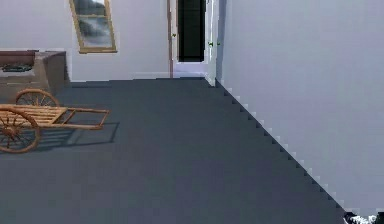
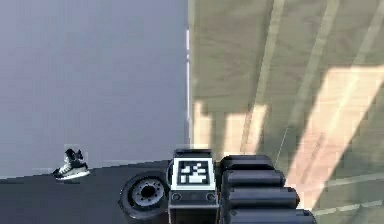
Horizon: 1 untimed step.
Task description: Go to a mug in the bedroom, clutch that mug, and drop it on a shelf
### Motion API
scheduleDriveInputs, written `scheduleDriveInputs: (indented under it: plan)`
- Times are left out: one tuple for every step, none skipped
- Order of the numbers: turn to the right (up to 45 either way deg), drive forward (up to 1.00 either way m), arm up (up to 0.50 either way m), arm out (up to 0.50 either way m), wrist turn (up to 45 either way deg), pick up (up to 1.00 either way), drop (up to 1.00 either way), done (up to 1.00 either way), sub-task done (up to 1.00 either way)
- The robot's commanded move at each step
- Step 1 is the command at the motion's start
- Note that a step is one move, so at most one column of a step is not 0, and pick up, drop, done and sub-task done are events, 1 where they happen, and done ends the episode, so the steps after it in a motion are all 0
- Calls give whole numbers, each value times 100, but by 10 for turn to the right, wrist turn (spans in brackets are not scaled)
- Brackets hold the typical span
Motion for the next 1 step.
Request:
scheduleDriveInputs:
  plan:
    - [0, 100, 0, 0, 0, 0, 0, 0, 0]
